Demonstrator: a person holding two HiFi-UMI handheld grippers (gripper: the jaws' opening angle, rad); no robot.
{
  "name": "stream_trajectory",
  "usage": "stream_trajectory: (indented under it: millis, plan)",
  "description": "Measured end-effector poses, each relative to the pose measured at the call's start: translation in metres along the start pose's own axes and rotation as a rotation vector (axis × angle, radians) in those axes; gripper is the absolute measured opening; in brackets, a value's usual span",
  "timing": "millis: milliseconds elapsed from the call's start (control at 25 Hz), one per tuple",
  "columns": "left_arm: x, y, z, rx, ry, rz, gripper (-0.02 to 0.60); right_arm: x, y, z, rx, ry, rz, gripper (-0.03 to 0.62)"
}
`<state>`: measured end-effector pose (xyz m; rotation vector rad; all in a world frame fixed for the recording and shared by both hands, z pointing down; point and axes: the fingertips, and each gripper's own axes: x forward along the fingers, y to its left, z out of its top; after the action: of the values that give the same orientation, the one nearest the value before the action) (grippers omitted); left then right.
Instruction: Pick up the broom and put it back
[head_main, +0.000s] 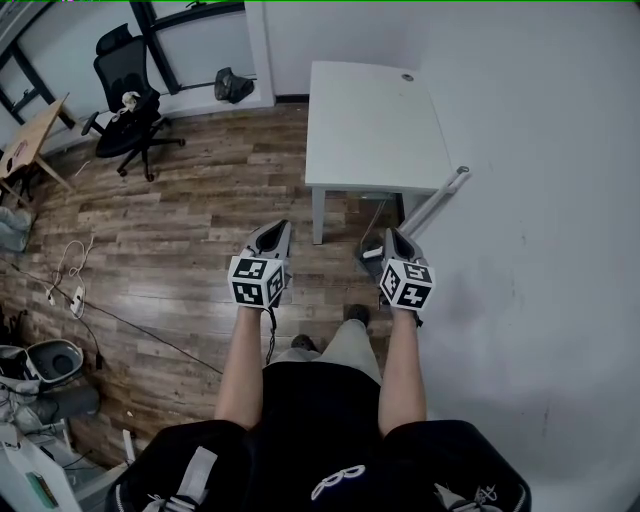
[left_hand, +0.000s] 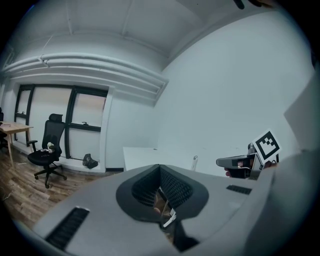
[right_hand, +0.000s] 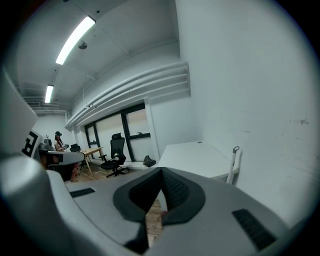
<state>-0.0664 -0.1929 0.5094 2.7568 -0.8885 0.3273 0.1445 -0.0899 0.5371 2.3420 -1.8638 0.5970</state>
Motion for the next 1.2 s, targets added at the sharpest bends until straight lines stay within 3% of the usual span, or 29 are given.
stream_trajectory:
  millis: [1200]
  plan:
    - [0.017,-0.021,0.011,-0.038,-0.019,-0.034,0.007,-0.002,-0.007,0.009,-0.020,-0.005,0.054,0.025]
